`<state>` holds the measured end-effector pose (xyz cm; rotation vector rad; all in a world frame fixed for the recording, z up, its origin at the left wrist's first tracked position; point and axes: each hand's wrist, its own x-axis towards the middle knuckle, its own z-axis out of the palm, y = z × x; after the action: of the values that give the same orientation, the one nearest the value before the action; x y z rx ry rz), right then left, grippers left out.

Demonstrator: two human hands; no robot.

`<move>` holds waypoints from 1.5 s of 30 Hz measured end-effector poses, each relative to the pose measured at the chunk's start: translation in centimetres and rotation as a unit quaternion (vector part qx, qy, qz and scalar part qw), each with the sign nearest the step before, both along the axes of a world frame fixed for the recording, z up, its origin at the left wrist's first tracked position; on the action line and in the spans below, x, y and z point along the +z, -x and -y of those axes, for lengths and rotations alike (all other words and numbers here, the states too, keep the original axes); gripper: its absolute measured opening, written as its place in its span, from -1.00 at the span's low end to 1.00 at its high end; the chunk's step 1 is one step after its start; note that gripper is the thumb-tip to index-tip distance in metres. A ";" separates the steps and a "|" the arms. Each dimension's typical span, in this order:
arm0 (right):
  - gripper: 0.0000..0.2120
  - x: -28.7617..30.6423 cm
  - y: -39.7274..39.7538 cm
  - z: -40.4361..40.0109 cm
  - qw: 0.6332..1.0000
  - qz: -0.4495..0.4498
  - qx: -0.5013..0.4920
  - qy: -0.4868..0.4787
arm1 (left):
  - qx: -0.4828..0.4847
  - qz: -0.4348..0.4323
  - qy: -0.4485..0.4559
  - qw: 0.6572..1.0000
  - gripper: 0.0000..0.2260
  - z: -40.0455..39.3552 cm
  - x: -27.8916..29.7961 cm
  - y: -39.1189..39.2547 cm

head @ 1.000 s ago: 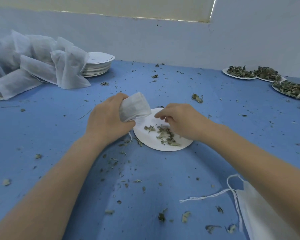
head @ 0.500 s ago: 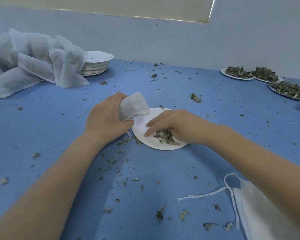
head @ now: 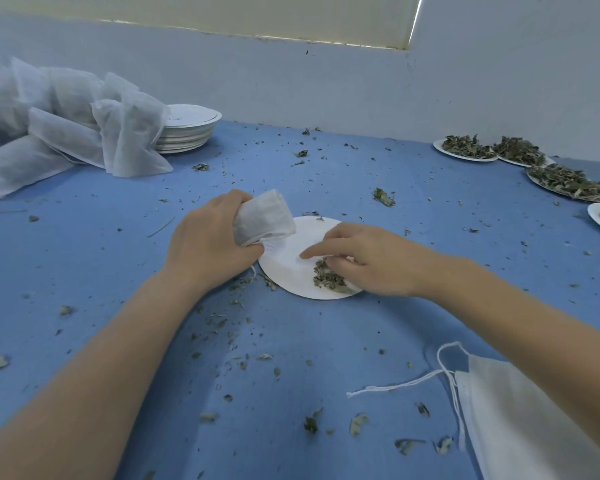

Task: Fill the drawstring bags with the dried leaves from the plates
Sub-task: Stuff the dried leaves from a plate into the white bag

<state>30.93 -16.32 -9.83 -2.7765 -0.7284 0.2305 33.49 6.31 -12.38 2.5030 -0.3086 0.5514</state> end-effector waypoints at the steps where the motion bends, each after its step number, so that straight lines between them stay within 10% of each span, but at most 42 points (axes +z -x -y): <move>1: -0.69 0.1 0.0 0.4 1.000 -0.020 -0.012 0.000 | 0.000 -0.001 0.000 1.000 -0.58 0.1 0.0 0.0; 32: -0.91 3.2 -0.8 -2.4 0.955 0.141 -0.080 -0.250 | -0.026 0.017 -0.006 0.999 -0.57 0.6 0.3 0.5; 45: -0.76 4.8 -0.9 -5.3 0.964 0.057 -0.019 -0.260 | -0.042 -0.022 0.184 0.982 -0.71 1.2 0.5 0.8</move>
<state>31.87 -11.06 -5.06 -2.3097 -0.6484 -0.1173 32.68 5.15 -11.86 2.1325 -0.2672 0.4698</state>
